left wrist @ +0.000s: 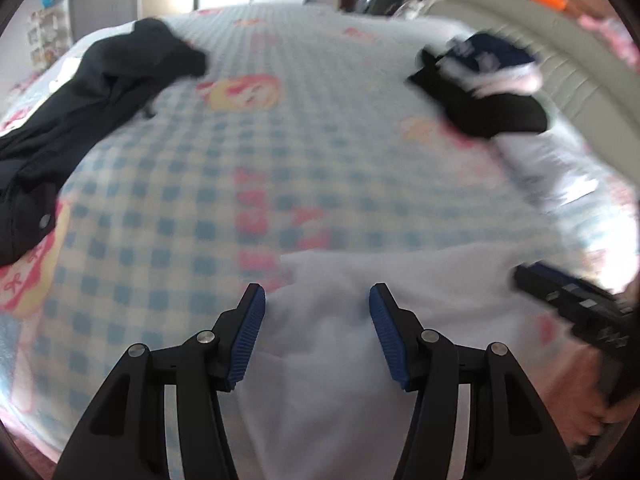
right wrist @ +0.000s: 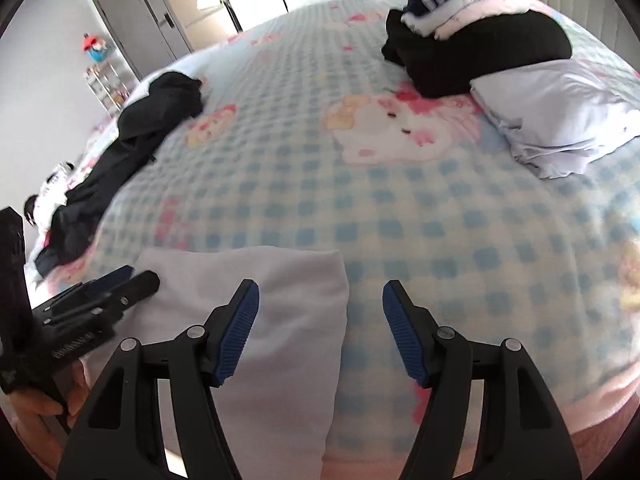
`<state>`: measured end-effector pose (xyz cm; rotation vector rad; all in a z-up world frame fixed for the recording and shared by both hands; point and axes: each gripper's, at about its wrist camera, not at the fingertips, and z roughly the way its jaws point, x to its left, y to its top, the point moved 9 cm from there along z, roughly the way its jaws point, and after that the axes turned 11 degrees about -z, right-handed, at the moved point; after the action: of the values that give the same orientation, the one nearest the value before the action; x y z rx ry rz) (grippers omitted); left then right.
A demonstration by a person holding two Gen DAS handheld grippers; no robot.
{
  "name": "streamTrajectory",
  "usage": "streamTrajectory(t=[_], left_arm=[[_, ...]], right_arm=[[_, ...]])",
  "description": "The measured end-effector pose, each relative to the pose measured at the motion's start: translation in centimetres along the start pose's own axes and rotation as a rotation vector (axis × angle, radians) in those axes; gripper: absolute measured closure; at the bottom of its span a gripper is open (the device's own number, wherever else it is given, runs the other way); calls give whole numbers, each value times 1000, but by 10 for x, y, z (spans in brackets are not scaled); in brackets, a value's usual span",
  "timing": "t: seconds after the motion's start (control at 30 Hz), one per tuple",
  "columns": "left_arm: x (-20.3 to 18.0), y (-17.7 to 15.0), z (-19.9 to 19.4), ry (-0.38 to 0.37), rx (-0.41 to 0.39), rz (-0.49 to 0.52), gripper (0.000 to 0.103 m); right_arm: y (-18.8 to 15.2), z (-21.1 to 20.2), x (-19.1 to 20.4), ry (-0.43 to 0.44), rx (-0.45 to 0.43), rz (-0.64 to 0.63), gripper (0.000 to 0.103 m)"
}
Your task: Fold clothes
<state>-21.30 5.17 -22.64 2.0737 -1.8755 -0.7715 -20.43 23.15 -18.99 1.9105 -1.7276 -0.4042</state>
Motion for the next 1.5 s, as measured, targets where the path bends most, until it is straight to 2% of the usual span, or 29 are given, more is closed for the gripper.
streamTrajectory(t=[0.1,0.2,0.27,0.33,0.4,0.5,0.57,0.63,0.73,0.77,0.83,1.0,1.13,1.2,1.3,1.4,1.5], left_arm=[[22,-1,-4,-17,1,-61,46],[33,-1,-14,-39,-12,-94,46],[36,-2,-25,-68,-36,-114,46],[42,-5,-38,-96,-59,-152,46],[50,-10,-50,-156,-57,-221,46],[46,-24,-57,-366,52,-293,44],[42,-33,-56,-423,98,-292,44],[40,-41,-52,-402,115,-270,44],[38,-49,-42,-409,155,-291,43],[37,-51,-40,-412,163,-301,40],[34,-55,-36,-449,179,-317,32],[25,-62,-39,-496,178,-324,32],[29,-64,-34,-512,192,-363,31],[31,-64,-33,-507,182,-374,32],[26,-66,-32,-500,200,-341,32],[25,-67,-26,-509,241,-347,30],[24,-68,-28,-494,219,-348,32]], right_arm=[[-6,16,-8,-36,47,1,39],[-5,10,-24,-86,20,77,39],[0,1,-41,-177,-6,116,39],[-3,-5,-50,-159,9,169,39],[-9,-10,-46,-82,18,181,39],[-25,-16,-23,39,64,128,39],[-36,-17,-7,106,97,103,39],[-45,-17,1,124,116,92,38],[-57,-13,9,122,140,74,36],[-59,-11,9,126,145,79,35],[-65,-7,12,139,158,87,34],[-71,-2,20,129,164,54,31],[-69,-6,19,207,147,115,31],[-68,-8,22,221,141,107,31],[-67,-10,37,253,141,69,31],[-69,3,46,170,172,6,31],[-69,7,47,163,164,27,31]])
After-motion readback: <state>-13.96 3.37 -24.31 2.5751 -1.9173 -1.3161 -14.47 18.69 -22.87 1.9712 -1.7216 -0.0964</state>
